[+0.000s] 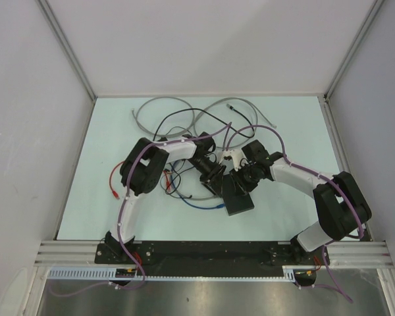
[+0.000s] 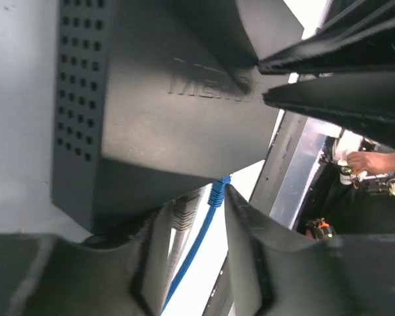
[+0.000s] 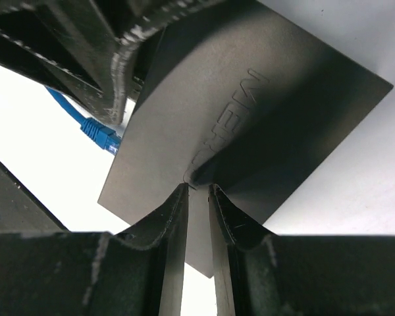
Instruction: Pull the plug from the switch port
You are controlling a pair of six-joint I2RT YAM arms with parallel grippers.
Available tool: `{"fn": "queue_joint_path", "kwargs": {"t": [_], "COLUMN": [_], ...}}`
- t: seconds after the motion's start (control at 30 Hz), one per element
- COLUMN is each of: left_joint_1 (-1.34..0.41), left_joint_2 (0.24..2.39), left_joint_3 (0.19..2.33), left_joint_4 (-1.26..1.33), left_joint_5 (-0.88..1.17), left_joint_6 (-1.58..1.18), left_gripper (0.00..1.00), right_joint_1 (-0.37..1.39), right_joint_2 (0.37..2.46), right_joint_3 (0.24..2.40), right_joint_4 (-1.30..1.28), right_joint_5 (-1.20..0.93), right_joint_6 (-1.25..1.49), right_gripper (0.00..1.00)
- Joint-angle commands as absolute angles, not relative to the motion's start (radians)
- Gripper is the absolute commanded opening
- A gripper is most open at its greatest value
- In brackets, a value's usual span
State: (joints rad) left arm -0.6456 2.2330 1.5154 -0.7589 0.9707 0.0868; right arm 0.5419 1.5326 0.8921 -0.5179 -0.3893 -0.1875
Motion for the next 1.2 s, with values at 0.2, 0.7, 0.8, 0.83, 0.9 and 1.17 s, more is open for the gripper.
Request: {"fn": "queue_joint_path", "kwargs": {"t": [0.2, 0.7, 0.8, 0.83, 0.9, 1.17], "left_joint_1": [-0.684, -0.695, -0.698, -0.704, -0.715, -0.689], "left_joint_2": [2.272, 2.276, 2.266, 2.263, 2.263, 2.381], "left_joint_3": [1.529, 1.638, 1.561, 1.531, 1.468, 1.733], "left_joint_4": [-0.686, -0.768, -0.75, -0.73, -0.723, -0.856], "left_joint_5": [0.824, 0.502, 0.534, 0.543, 0.578, 0.626], "left_joint_6": [0.026, 0.057, 0.063, 0.066, 0.074, 0.11], "left_gripper": [0.27, 0.0, 0.0, 0.0, 0.0, 0.0], "right_joint_1": [0.552, 0.575, 0.578, 0.58, 0.583, 0.578], "right_joint_2": [1.555, 1.582, 1.586, 1.586, 1.588, 1.574], "right_joint_3": [0.887, 0.891, 0.893, 0.893, 0.894, 0.893], "right_joint_4": [-0.52, -0.518, -0.52, -0.522, -0.523, -0.529], "right_joint_5": [-0.354, -0.353, -0.351, -0.353, -0.354, -0.347], "right_joint_6": [-0.186, -0.184, -0.183, -0.183, -0.183, -0.189], "right_gripper": [0.25, 0.25, 0.25, 0.25, 0.25, 0.25]}}
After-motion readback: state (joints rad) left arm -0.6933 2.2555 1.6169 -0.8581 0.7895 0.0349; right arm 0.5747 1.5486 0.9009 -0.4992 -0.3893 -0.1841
